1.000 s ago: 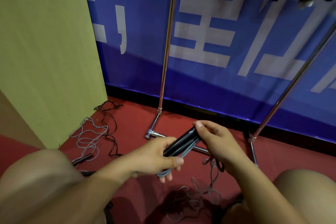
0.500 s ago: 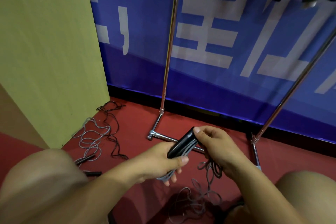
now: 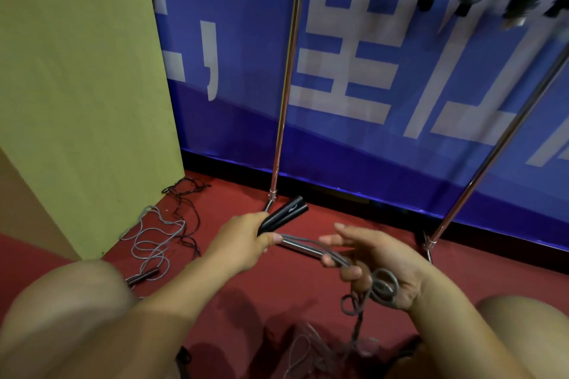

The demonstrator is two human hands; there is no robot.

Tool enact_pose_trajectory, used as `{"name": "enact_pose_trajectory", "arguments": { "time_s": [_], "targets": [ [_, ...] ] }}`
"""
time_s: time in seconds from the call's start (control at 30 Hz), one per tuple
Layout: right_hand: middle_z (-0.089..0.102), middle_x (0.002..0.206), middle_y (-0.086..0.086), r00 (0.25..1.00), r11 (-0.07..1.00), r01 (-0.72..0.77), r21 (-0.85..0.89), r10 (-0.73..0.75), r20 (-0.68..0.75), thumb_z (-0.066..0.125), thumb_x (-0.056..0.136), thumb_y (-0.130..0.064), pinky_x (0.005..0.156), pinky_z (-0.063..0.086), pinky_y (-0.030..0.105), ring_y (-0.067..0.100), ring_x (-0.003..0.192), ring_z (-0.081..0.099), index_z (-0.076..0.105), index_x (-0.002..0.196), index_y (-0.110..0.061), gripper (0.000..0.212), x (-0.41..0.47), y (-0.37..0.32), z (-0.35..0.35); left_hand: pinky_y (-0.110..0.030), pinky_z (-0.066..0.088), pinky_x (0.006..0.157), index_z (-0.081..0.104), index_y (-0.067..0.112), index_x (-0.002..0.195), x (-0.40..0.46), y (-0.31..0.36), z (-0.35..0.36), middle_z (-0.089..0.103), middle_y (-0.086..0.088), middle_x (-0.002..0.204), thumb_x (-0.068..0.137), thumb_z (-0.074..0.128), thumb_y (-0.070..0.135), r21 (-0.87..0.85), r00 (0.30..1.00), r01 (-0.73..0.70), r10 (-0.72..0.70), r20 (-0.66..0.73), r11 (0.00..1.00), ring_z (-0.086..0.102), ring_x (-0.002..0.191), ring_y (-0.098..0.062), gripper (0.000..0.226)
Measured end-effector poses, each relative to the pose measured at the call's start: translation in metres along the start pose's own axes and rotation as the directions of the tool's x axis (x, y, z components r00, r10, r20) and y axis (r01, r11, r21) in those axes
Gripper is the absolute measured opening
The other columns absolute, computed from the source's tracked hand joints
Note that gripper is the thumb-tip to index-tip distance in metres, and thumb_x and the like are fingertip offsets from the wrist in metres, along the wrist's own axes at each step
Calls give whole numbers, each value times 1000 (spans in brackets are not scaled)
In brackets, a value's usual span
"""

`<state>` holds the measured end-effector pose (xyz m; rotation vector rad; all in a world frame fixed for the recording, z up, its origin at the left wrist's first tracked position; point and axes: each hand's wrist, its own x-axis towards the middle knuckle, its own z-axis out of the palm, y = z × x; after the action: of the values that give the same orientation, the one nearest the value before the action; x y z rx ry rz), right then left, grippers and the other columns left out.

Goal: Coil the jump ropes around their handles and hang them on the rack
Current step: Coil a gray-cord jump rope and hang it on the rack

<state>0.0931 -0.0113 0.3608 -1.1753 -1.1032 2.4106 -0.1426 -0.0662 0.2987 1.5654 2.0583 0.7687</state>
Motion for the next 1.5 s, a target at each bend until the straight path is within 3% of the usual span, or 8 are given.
{"name": "enact_pose_trajectory", "arguments": {
  "time_s": [0.23,0.37,0.53,0.83,0.97,1.17,1.37,1.5],
  "targets": [
    [35,50,-5,983,998,37,-50,-45,-177,58,89,-28,52,54,30,8,38,38,68,79,-9,23,-3,-3,3,-37,53,73,62,28,99,18,-22,-16,71,0,84,92,65,43,61,968,132,-115,-223,989,67,83,-27,17],
    [34,52,-6,910,960,268,-85,-281,-306,50,98,-19,39,31,21,7,39,28,54,81,-15,17,-3,-5,-7,-26,50,57,58,28,85,3,-13,-12,68,6,68,95,64,37,-20,998,32,-31,59,999,60,49,-10,15],
    [40,58,0,824,873,422,-245,-482,-297,50,99,-15,49,24,26,10,44,28,61,86,-7,19,-1,-4,-14,-21,43,41,56,23,94,-27,7,18,62,4,73,99,59,30,-109,887,-17,65,456,994,53,46,-8,9],
    [58,58,6,630,730,293,-617,-633,-450,62,94,-38,60,40,31,17,55,47,67,68,-6,42,5,-6,-18,-23,45,42,55,21,85,-29,26,13,60,7,69,101,57,29,-266,810,47,119,574,963,54,49,-8,18],
    [64,70,4,702,750,355,-559,-608,-371,58,99,-23,59,46,29,12,53,50,71,102,-13,17,6,-5,-12,-23,44,42,56,24,85,-34,32,10,57,6,69,102,56,29,-354,810,69,155,566,933,52,50,-9,17],
    [76,87,3,774,527,406,-747,-632,-25,73,85,-34,77,54,37,24,79,68,76,91,-20,15,0,3,-5,-22,42,42,60,15,99,-38,27,5,57,3,70,101,56,31,-390,835,141,102,540,910,52,49,-9,17],
    [75,80,-2,743,414,326,-850,-668,-40,79,78,-38,78,55,37,19,78,70,76,81,-23,15,2,1,-12,-23,44,42,60,24,94,-35,25,3,60,2,72,100,58,31,-290,901,104,33,433,951,55,49,-7,10],
    [72,70,-10,665,355,330,-875,-745,-51,78,82,-31,68,53,30,6,66,64,75,74,-23,12,8,5,-5,-22,45,43,61,6,99,-41,29,4,65,-4,77,99,59,34,-208,793,95,52,607,974,56,55,-17,28]
  ]
}}
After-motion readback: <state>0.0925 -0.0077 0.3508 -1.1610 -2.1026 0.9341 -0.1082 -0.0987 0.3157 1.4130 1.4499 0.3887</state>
